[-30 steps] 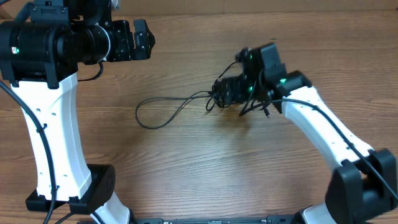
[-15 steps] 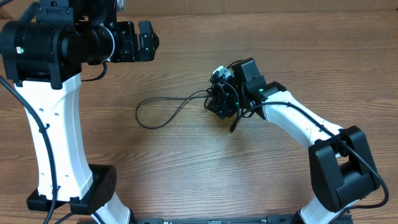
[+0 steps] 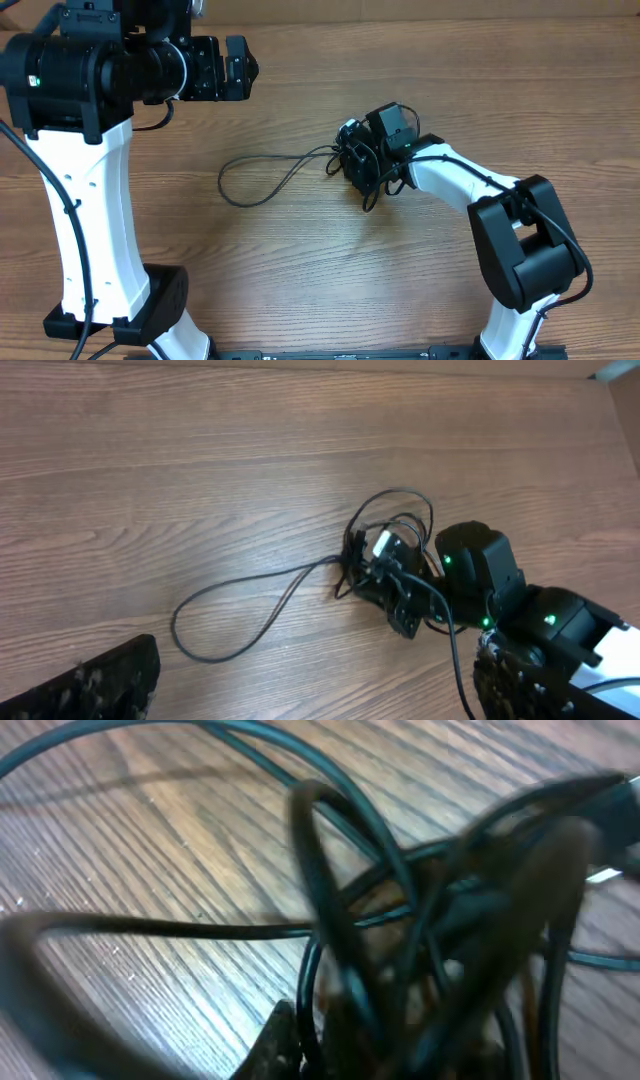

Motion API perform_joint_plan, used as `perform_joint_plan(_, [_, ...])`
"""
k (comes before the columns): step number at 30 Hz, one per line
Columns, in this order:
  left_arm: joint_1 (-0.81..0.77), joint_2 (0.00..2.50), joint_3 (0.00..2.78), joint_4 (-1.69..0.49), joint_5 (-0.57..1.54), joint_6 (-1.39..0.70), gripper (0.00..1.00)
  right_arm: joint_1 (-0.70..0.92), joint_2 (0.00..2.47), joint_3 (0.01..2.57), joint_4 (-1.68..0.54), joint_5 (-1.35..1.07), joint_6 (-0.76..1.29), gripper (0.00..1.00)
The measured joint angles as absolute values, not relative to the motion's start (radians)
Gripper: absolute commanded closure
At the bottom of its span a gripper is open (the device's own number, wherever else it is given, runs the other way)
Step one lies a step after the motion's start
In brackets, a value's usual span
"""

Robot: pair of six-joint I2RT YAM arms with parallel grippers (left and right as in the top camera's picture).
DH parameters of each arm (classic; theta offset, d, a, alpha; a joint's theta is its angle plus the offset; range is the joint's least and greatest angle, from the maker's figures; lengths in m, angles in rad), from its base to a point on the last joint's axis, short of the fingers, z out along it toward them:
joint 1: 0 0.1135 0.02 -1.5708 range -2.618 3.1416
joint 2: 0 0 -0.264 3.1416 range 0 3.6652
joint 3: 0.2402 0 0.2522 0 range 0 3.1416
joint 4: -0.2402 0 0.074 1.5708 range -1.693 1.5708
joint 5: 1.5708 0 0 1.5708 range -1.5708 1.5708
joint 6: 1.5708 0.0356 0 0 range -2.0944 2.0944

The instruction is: Untangle cables

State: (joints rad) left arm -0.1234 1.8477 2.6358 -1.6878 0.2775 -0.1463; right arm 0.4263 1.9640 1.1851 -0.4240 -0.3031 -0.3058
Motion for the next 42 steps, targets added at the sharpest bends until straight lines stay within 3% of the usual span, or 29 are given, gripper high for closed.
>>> perform_joint_plan(6, [-0.125, 1.848, 2.636, -1.688, 0.278, -0.128, 0.00, 0.427, 1.909, 1.252, -0.654, -0.304, -0.187, 0.96])
perform_joint_plan(17, [-0.138, 1.849, 2.617, -1.687, 0.289, -0.107, 0.00, 0.428, 1.523, 1.818, -1.219, -0.311, 0.014, 0.96])
perform_joint_plan(31, [-0.310, 2.011, 2.497, -1.687, 0.521, 0.183, 0.00, 0.428, 1.411, 1.870, -1.266, -0.294, 0.034, 0.96])
perform_joint_plan(42, [-0.417, 2.086, 2.457, -1.687, 0.547, 0.424, 0.00, 0.392, 1.351, 1.870, -1.251, -0.013, 0.074, 0.96])
